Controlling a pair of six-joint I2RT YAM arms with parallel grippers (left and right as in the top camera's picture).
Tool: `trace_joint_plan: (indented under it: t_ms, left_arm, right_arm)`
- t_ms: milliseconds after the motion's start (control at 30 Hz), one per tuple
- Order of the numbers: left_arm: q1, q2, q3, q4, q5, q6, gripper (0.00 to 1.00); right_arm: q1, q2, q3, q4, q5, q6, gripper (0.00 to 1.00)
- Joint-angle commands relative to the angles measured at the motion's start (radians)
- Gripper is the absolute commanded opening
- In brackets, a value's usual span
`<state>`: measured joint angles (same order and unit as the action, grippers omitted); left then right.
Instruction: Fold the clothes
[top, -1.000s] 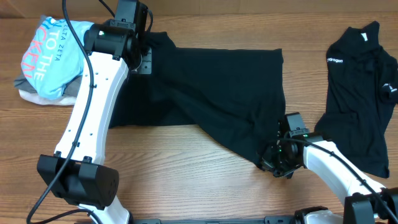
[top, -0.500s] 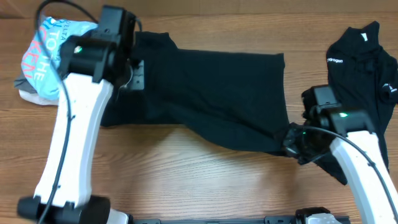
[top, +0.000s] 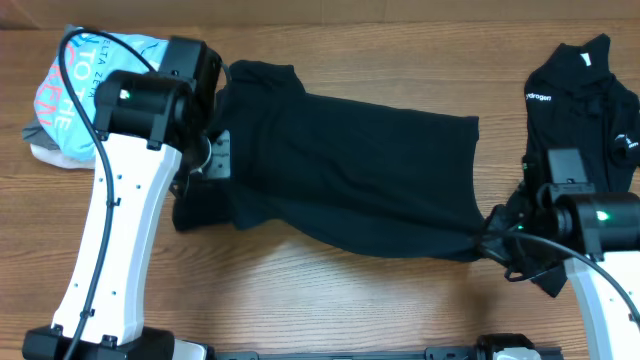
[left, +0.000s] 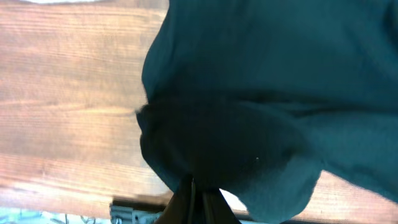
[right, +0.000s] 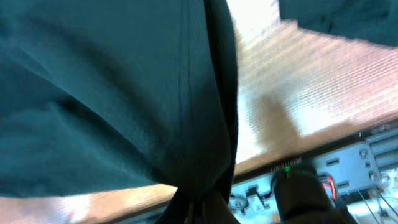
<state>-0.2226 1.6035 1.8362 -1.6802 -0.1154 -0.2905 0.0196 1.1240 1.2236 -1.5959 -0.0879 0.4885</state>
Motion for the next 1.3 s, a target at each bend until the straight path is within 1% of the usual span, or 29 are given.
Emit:
trace_joint_plan:
  t_ms: [0, 33, 200, 300, 467, 567, 700, 833, 967, 1133, 1167, 1200, 1267]
  left_arm:
    - [-0.005, -0.068, -0.110, 0.059, -0.031, -0.052, 0.05]
    - [-0.005, -0.081, -0.174, 0.116, -0.042, -0.072, 0.04]
    - [-0.005, -0.082, -0.336, 0.294, -0.091, -0.104, 0.04]
    - [-0.005, -0.082, -0.388, 0.342, -0.106, -0.122, 0.04]
    - [-0.005, -0.082, -0.395, 0.360, -0.171, -0.130, 0.04]
    - [-0.005, -0.082, -0.395, 0.380, -0.180, -0.129, 0.04]
    - [-0.005, -0.082, -0.395, 0.407, -0.180, -0.129, 0.04]
    - [-0.005, -0.082, -0.395, 0.420, -0.180, -0.129, 0.04]
    - [-0.005, -0.081, -0.396, 0.436, -0.180, -0.129, 0.04]
    - [-0.005, -0.081, -0.396, 0.450, -0.180, -0.129, 0.04]
    - [-0.005, -0.081, -0.396, 0.451, -0.180, -0.129, 0.04]
    - [-0.005, -0.081, -0.396, 0.451, -0.180, -0.129, 0.04]
    - [-0.005, -0.081, -0.396, 0.451, -0.180, -0.129, 0.04]
  right_arm:
    - [-0.023, 0.004, 0.029, 0.058, 0.018, -0.045, 0.04]
    - [-0.023, 0.024, 0.029, 0.083, 0.022, -0.048, 0.04]
    - [-0.023, 0.116, 0.029, 0.179, 0.035, -0.052, 0.04]
    - [-0.023, 0.144, 0.029, 0.177, 0.035, -0.058, 0.04]
    - [-0.023, 0.127, 0.029, 0.192, 0.035, -0.074, 0.04]
    - [-0.023, 0.129, 0.029, 0.202, 0.042, -0.074, 0.04]
    - [-0.023, 0.134, 0.025, 0.273, 0.043, -0.075, 0.04]
    - [-0.022, 0.201, 0.013, 0.377, 0.042, -0.097, 0.04]
    - [-0.022, 0.335, 0.011, 0.465, 0.042, -0.105, 0.04]
    - [-0.022, 0.463, 0.011, 0.528, 0.042, -0.127, 0.04]
    - [-0.022, 0.474, 0.011, 0.534, 0.042, -0.127, 0.07]
    - [-0.022, 0.489, 0.011, 0.538, 0.042, -0.127, 0.16]
    - [-0.022, 0.492, 0.011, 0.533, 0.042, -0.130, 0.29]
